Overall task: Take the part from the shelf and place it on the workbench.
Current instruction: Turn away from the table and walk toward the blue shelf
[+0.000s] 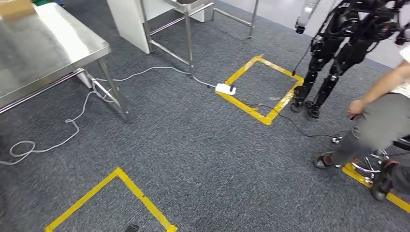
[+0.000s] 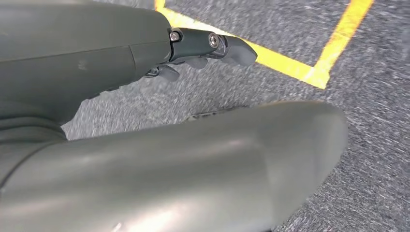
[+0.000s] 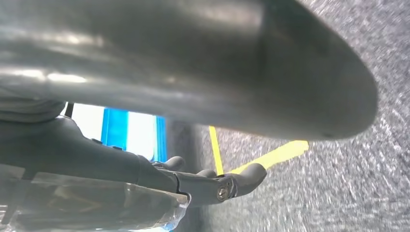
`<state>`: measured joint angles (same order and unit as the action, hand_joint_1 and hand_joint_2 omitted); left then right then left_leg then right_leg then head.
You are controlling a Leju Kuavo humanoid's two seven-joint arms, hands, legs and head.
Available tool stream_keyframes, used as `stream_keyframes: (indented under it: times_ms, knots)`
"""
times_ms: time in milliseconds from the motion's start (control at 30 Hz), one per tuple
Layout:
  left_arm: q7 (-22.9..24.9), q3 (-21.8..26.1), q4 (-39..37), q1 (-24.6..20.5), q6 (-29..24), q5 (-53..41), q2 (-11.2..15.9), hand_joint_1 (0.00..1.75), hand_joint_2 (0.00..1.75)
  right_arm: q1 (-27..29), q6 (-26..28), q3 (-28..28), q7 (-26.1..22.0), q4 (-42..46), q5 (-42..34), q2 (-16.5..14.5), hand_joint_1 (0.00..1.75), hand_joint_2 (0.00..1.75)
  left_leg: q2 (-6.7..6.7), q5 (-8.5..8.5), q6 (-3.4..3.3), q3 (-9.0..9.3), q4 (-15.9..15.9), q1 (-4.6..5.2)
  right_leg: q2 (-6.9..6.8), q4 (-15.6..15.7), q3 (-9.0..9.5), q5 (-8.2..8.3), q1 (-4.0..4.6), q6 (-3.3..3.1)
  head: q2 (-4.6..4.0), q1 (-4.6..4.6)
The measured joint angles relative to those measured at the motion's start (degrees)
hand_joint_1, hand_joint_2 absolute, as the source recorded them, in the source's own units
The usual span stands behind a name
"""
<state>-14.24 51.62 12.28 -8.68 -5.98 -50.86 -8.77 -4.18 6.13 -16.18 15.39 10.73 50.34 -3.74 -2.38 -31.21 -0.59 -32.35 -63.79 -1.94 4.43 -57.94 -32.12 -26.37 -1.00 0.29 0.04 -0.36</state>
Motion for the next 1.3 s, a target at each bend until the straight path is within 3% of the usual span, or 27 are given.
stream_keyframes:
  times_ms: [67, 100, 167, 233, 300, 367, 400, 433, 467, 533, 600, 667, 733, 800, 867, 900, 933, 967, 1033, 1100, 1167, 1233, 1300]
  knots:
    - [0.03, 0.0, 0.0, -0.09, -0.02, -0.01, 0.07, 0.0, 0.0, -0.11, -0.18, -0.12, -0.01, 0.0, 0.0, -0.1, 0.0, 0.0, -1.95, 1.52, -0.3, 1.91, 4.52, 0.1, 1.19, -0.2, -0.39, 0.11, 0.16, 0.44, 0.0, 0.04]
    - [0.04, 0.0, 0.01, -0.15, -0.02, -0.02, 0.1, 0.0, 0.0, -0.11, -0.23, -0.16, -0.01, 0.0, -0.01, -0.14, 0.0, 0.0, -2.12, 1.39, -0.44, 1.99, 4.91, 0.3, 1.72, -0.15, -0.67, 0.27, 0.11, 0.84, 0.0, 0.05]
    - [0.06, -0.02, 0.01, -0.32, -0.03, -0.05, 0.09, 0.0, 0.0, 0.01, -0.25, -0.25, 0.01, -0.02, -0.02, -0.12, 0.0, 0.0, -0.8, 1.92, -1.04, 2.13, 5.55, 0.59, 2.25, -0.1, -1.34, 0.58, -0.04, 1.74, 0.0, 0.02]
    - [0.07, -0.03, 0.0, -0.37, -0.03, -0.09, 0.04, 0.0, 0.0, 0.01, -0.25, -0.39, 0.02, -0.04, -0.03, -0.09, 0.0, 0.0, 0.68, 2.6, -1.9, 2.35, 6.37, 0.52, 0.2, -2.49, -2.89, -0.61, 0.12, 1.87, 0.01, 0.13]
    - [0.12, -0.03, 0.0, -0.3, -0.03, -0.13, 0.03, 0.0, 0.0, -0.1, -0.28, -0.52, 0.02, -0.04, -0.04, -0.11, 0.0, 0.0, 2.35, 2.81, -2.28, 2.3, 6.65, 0.61, -2.66, -9.11, -6.22, -3.76, 0.17, 1.37, 0.0, 0.27]
    - [0.19, -0.03, 0.0, -0.24, -0.02, -0.16, 0.03, 0.0, 0.0, -0.05, -0.32, -0.6, 0.02, -0.04, -0.04, -0.12, 0.0, 0.0, 4.15, 2.8, -2.29, 2.16, 6.63, 0.81, -3.62, -15.34, -9.09, -6.05, -0.07, 1.52, 0.01, 0.3]
    - [0.23, -0.03, 0.0, -0.24, -0.02, -0.17, 0.03, 0.0, 0.0, 0.04, -0.34, -0.61, 0.02, -0.04, -0.04, -0.11, 0.0, 0.0, 4.95, 2.78, -2.25, 2.12, 6.61, 0.84, -3.81, -15.78, -9.04, -5.99, -0.21, 1.93, 0.01, 0.33]
    - [0.26, -0.03, 0.0, -0.27, -0.02, -0.17, 0.01, 0.0, 0.0, 0.12, -0.35, -0.62, 0.02, -0.04, -0.04, -0.09, 0.0, 0.0, 5.71, 2.74, -2.16, 2.14, 6.6, 0.82, -4.13, -13.75, -7.67, -5.1, -0.39, 2.5, 0.01, 0.33]
    - [0.29, -0.04, 0.0, -0.3, -0.02, -0.17, -0.01, 0.0, 0.0, 0.17, -0.36, -0.62, 0.02, -0.04, -0.04, -0.06, 0.0, 0.0, 6.39, 2.67, -2.0, 2.24, 6.58, 0.78, -4.9, -9.74, -5.25, -3.73, -0.58, 3.07, 0.01, 0.35]
    - [0.33, -0.04, 0.02, -0.37, -0.02, -0.17, 0.01, 0.0, 0.0, 0.03, -0.39, -0.62, 0.02, -0.04, -0.04, -0.14, 0.0, 0.0, 7.56, 2.4, -1.38, 2.6, 6.52, 0.95, -7.59, -2.2, -0.83, -1.58, -0.64, 3.45, 0.01, 0.42]
    - [0.37, -0.03, 0.04, -0.49, -0.02, -0.18, 0.07, 0.0, 0.0, -0.1, -0.44, -0.62, 0.01, -0.04, -0.04, -0.28, 0.0, 0.0, 8.56, 2.1, -0.59, 3.03, 6.53, 1.26, -8.7, 0.03, 0.16, -1.06, -0.29, 2.69, 0.0, 0.35]
    - [0.4, -0.05, 0.04, -0.7, -0.03, -0.19, 0.03, 0.0, 0.0, -0.06, -0.45, -0.63, -0.01, -0.04, -0.04, -0.26, 0.0, 0.0, 9.28, 1.84, 0.17, 3.4, 6.62, 1.08, -7.4, 0.12, -0.1, -0.88, -0.24, 1.7, 0.0, 0.27]
    - [0.4, -0.09, 0.04, -0.87, -0.02, -0.2, -0.03, 0.0, 0.0, -0.07, -0.45, -0.64, 0.0, -0.04, -0.04, -0.19, 0.0, 0.0, 7.04, 0.09, 0.75, 2.84, 4.77, 0.62, -6.14, 0.32, 0.11, -0.57, -0.53, 0.69, 0.01, 0.08]
    - [0.41, -0.1, 0.03, -0.78, -0.02, -0.2, -0.03, 0.0, 0.0, -0.09, -0.45, -0.64, 0.0, -0.04, -0.04, -0.16, 0.0, 0.0, 3.58, -3.98, 0.88, -0.05, -1.88, 0.45, -4.8, 0.37, 0.21, -0.28, -0.42, -0.09, 0.01, -0.19]
    - [0.43, -0.09, 0.02, -0.52, -0.03, -0.2, -0.03, 0.0, 0.0, -0.05, -0.45, -0.64, -0.01, -0.04, -0.04, -0.19, 0.0, 0.0, 2.45, -6.78, 0.72, -3.65, -9.16, 0.48, -3.2, 0.33, 0.15, -0.22, 0.09, -0.4, 0.01, -0.21]
    - [0.45, -0.08, 0.02, -0.42, -0.03, -0.2, -0.03, 0.0, 0.0, -0.02, -0.45, -0.64, -0.01, -0.04, -0.04, -0.17, 0.0, 0.0, 2.32, -6.4, 0.54, -4.41, -10.22, 0.48, -2.34, 0.31, 0.18, -0.23, 0.31, -0.43, 0.01, -0.2]
    - [0.45, -0.07, 0.02, -0.36, -0.03, -0.2, -0.03, 0.0, 0.0, 0.02, -0.45, -0.64, -0.01, -0.04, -0.04, -0.16, 0.0, 0.0, 2.2, -4.99, 0.28, -4.25, -9.24, 0.49, -1.48, 0.29, 0.25, -0.22, 0.48, -0.43, 0.01, -0.21]
    - [0.45, -0.07, 0.02, -0.35, -0.03, -0.2, -0.03, 0.0, 0.0, 0.04, -0.45, -0.64, -0.01, -0.04, -0.05, -0.15, 0.0, 0.0, 1.88, -2.7, -0.07, -3.03, -6.12, 0.51, -0.62, 0.27, 0.38, -0.22, 0.61, -0.43, 0.01, -0.21]
    - [0.45, -0.07, 0.02, -0.38, -0.03, -0.2, 0.01, 0.0, 0.0, 0.0, -0.45, -0.64, -0.01, -0.04, -0.05, -0.19, 0.0, 0.0, -0.29, 1.2, -0.85, 0.15, 1.45, 0.6, 0.91, 0.16, 0.44, -0.22, 0.86, -0.38, 0.01, -0.15]
    - [0.46, -0.09, 0.02, -0.45, -0.02, -0.21, 0.07, 0.0, 0.0, -0.09, -0.45, -0.64, -0.01, -0.04, -0.05, -0.3, 0.0, 0.0, -1.9, 2.41, -1.29, 1.62, 5.1, 0.91, 2.15, 0.05, 0.03, -0.06, 0.82, -0.06, 0.01, -0.17]
    - [0.79, -0.1, 0.02, -0.54, 0.64, -0.08, 0.09, 0.0, 0.0, -0.04, -0.69, -0.65, -0.01, -0.07, -0.05, -0.37, 0.0, 0.0, -1.02, 2.65, -1.68, 1.77, 5.69, 1.18, 3.05, 0.15, -0.58, 0.27, 0.59, 0.53, 0.0, -0.23]
    - [2.62, -0.06, 0.02, -0.71, 2.86, 0.39, 0.05, 0.0, 0.0, 0.01, -1.31, -0.69, 0.02, -0.1, -0.04, -0.32, 0.0, 0.0, 0.35, 3.32, -2.3, 2.12, 6.72, 1.08, 1.01, -1.05, -1.61, -0.23, 0.64, 0.81, 0.0, -0.14]
    - [6.73, 0.02, -0.03, -0.74, 6.26, 0.72, 0.04, 0.0, 0.0, -0.18, -2.1, -0.77, 0.14, -0.11, 0.1, -0.26, 0.0, 0.0, 1.88, 3.68, -2.63, 2.31, 7.34, 1.05, -2.35, -6.07, -4.33, -2.61, 0.57, 0.66, 0.0, 0.03]
